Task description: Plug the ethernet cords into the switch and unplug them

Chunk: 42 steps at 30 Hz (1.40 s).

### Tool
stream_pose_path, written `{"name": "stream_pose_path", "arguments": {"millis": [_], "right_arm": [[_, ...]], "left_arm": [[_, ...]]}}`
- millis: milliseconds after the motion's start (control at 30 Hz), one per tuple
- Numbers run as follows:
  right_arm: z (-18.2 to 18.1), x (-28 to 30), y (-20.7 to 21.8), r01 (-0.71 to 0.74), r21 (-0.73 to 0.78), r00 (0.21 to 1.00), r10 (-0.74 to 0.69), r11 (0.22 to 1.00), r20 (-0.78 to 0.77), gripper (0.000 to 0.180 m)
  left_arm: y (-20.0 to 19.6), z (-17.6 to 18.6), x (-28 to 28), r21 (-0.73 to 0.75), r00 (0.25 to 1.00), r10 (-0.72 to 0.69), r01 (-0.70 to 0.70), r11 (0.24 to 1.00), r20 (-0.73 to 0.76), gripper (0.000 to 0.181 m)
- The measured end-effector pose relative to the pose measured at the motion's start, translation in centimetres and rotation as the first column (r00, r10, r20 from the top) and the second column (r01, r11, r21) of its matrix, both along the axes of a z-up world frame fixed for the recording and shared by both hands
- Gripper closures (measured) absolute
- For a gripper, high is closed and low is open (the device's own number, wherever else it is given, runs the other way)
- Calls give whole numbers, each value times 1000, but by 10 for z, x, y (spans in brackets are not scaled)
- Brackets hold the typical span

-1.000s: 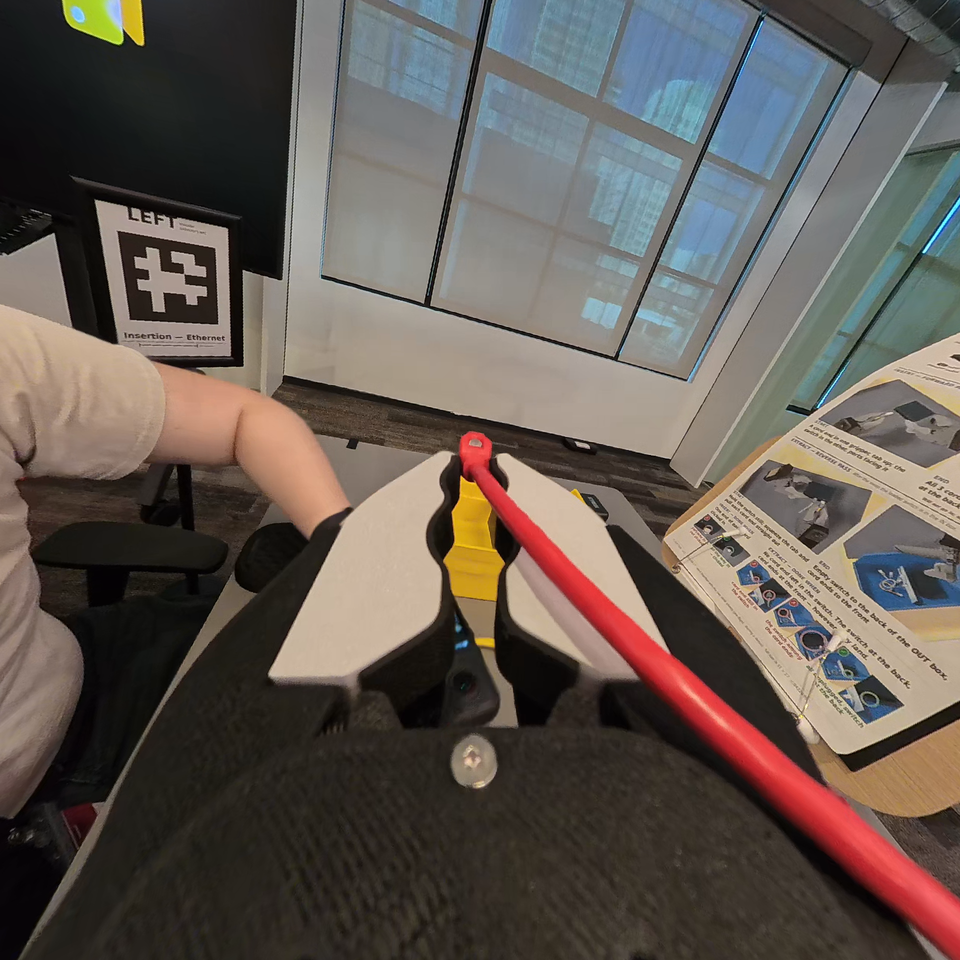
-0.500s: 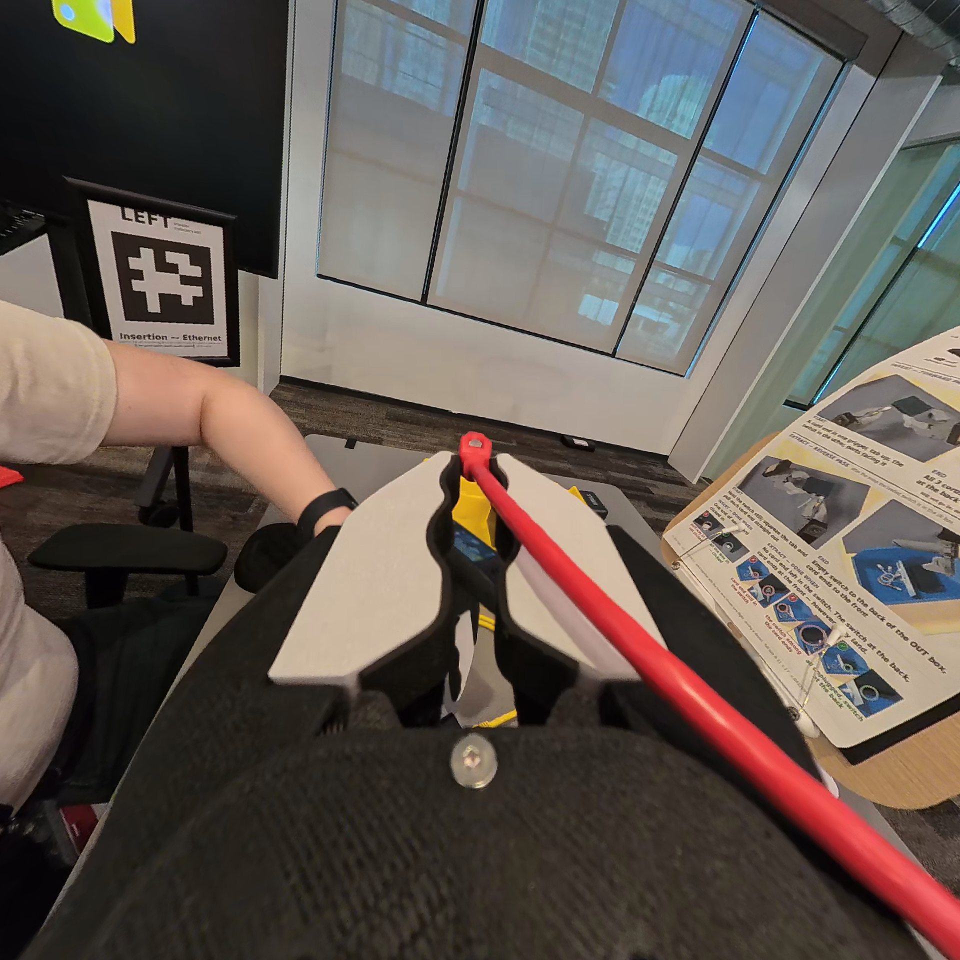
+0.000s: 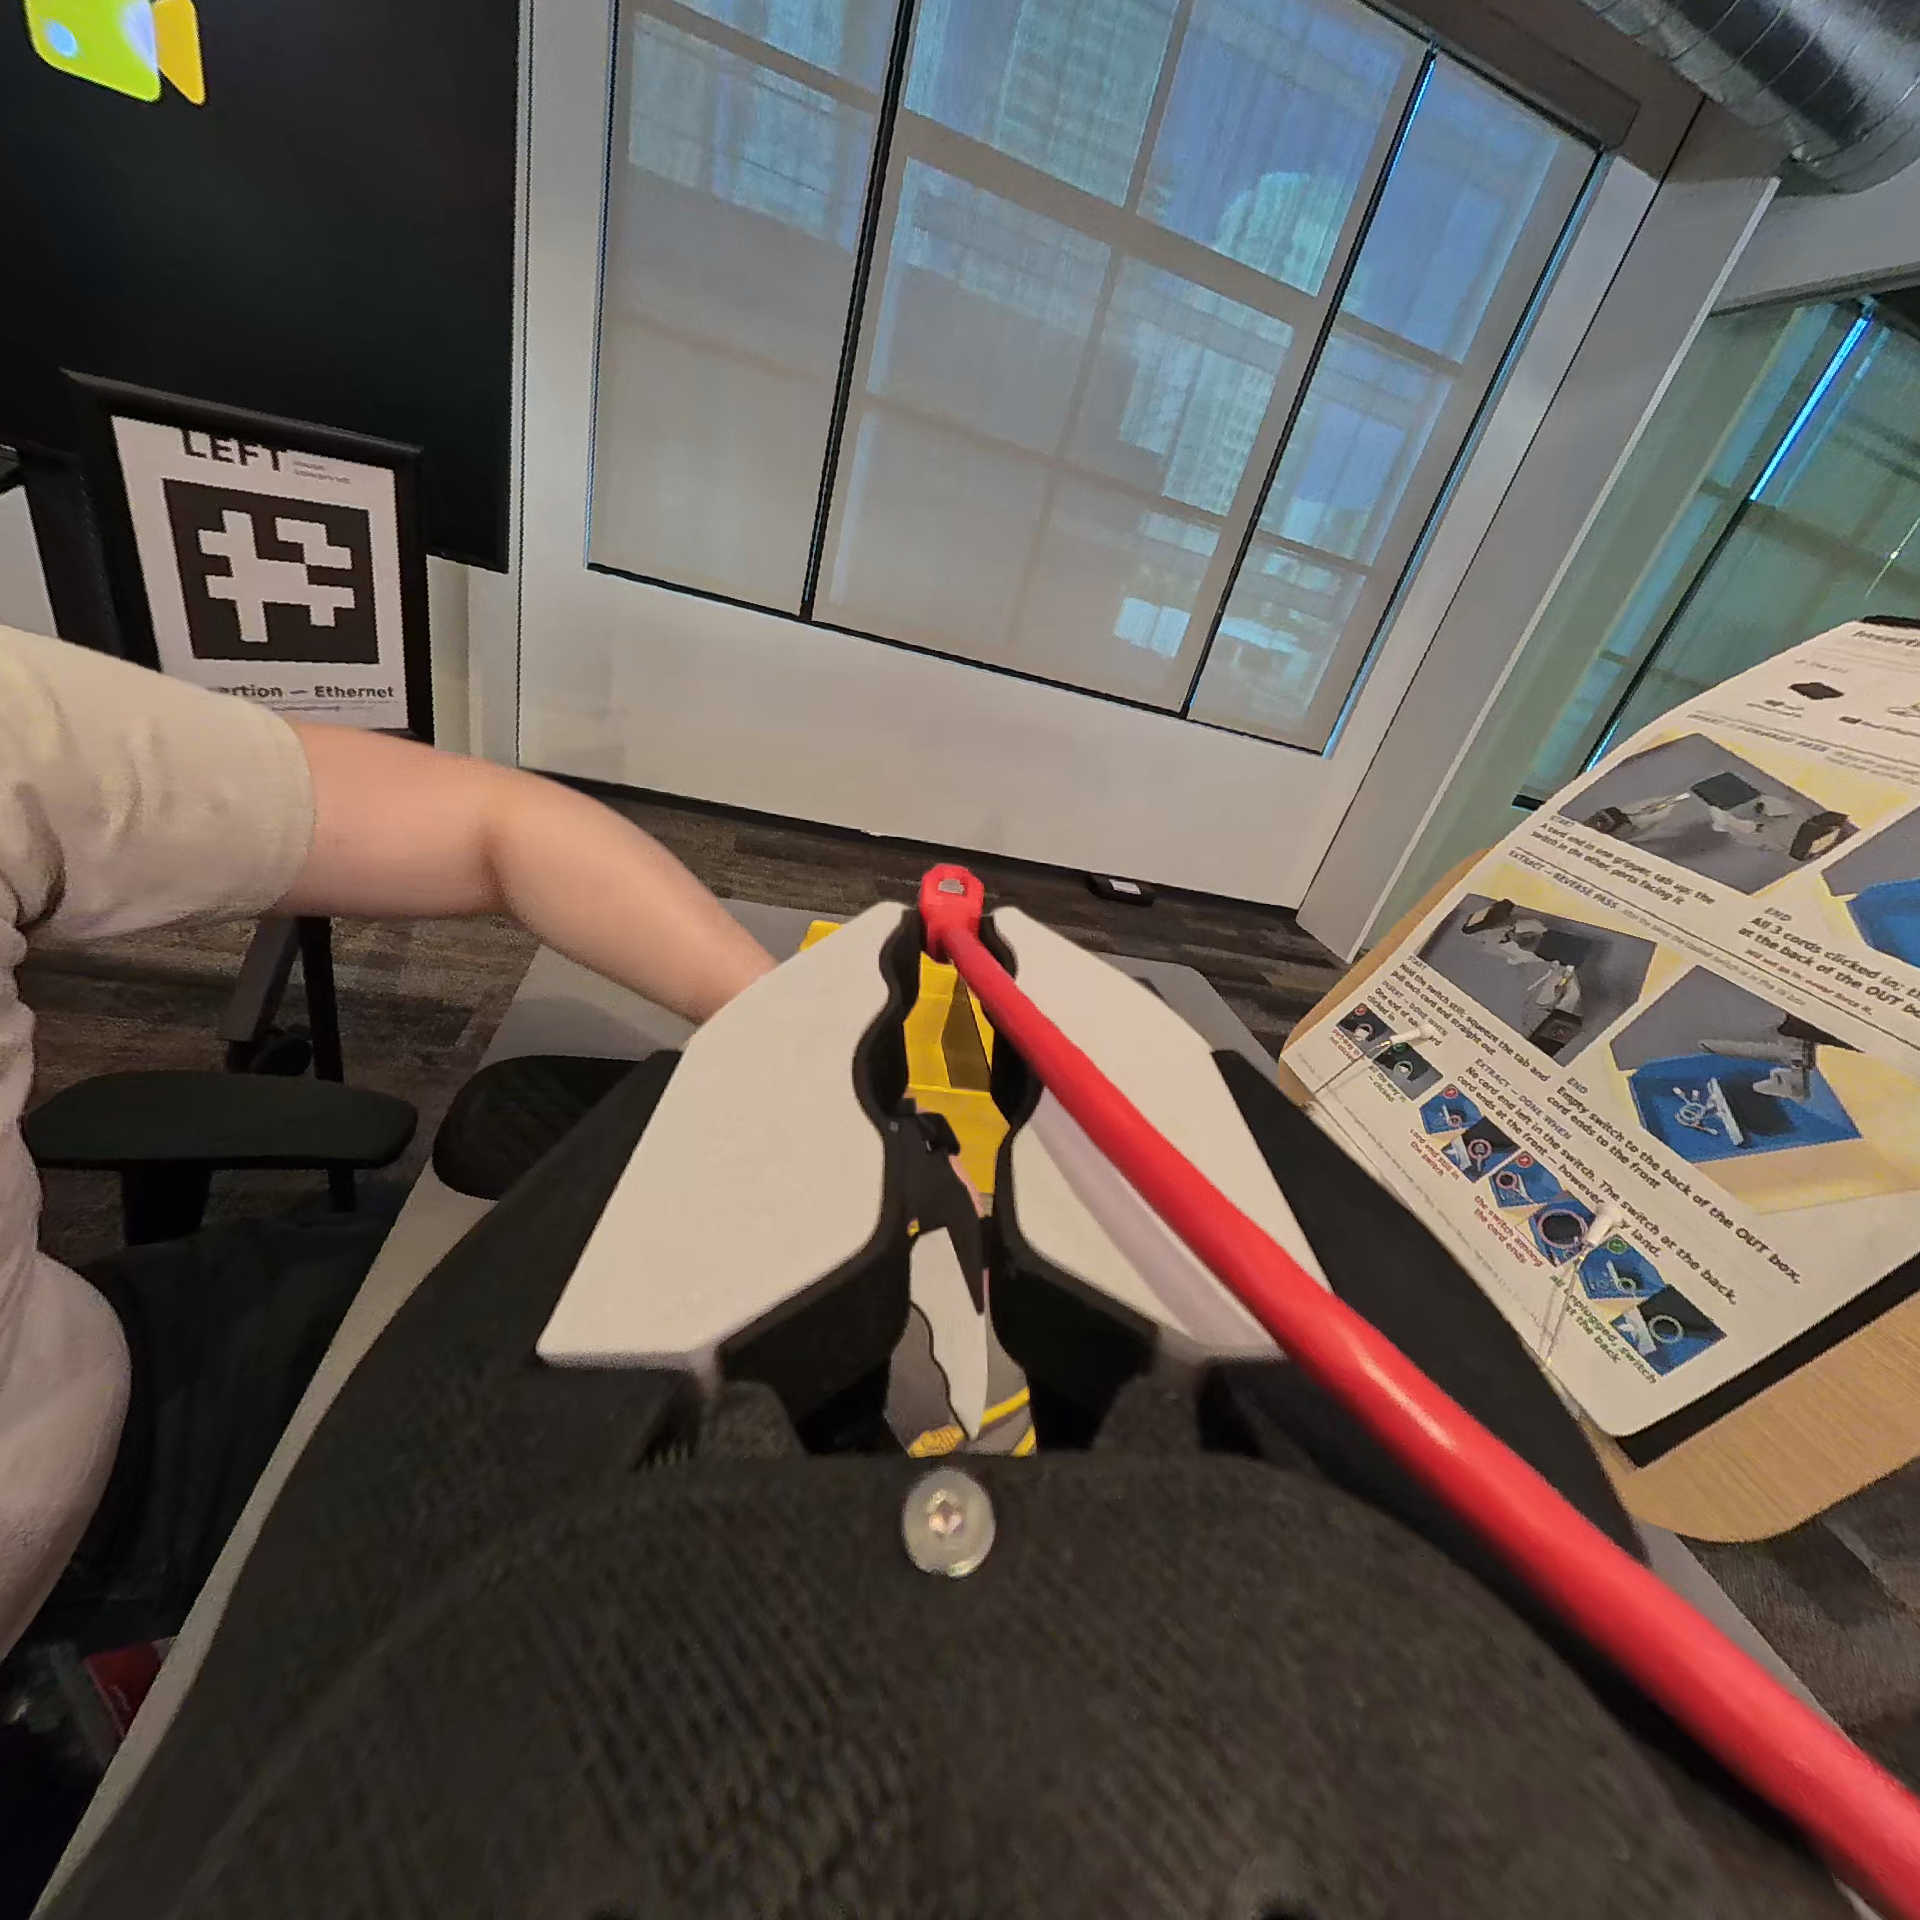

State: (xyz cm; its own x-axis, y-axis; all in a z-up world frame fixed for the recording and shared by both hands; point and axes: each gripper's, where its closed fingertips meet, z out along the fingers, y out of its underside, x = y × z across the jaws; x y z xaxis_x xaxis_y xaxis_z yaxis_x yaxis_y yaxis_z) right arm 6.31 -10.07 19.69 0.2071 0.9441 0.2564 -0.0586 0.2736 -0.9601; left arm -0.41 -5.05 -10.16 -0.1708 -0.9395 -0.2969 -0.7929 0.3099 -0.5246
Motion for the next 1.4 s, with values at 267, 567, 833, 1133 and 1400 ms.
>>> {"name": "stream_pose_path", "arguments": {"millis": [267, 567, 833, 1133, 1400], "right_arm": [[-9, -9, 10, 36, -17, 998, -35, 999, 53, 168], [-17, -16, 20, 45, -39, 995, -42, 998, 87, 168], [-19, -15, 23, 51, -40, 995, -48, 998, 92, 168], [-21, -20, 21, 39, -40, 994, -35, 998, 105, 168], [-23, -24, 19, 29, -33, 992, -25, 999, 123, 168]], "left_arm": [[6, -34, -7, -58, 896, -310, 308, 950, -317, 104], [7, -59, -6, -157, 785, -435, 409, 899, -441, 99], [0, -60, 3, -212, 789, -466, 415, 885, -401, 106], [-2, -61, -2, -210, 814, -412, 356, 911, -410, 101], [9, -58, -8, -116, 758, -435, 437, 892, -486, 110]]}}
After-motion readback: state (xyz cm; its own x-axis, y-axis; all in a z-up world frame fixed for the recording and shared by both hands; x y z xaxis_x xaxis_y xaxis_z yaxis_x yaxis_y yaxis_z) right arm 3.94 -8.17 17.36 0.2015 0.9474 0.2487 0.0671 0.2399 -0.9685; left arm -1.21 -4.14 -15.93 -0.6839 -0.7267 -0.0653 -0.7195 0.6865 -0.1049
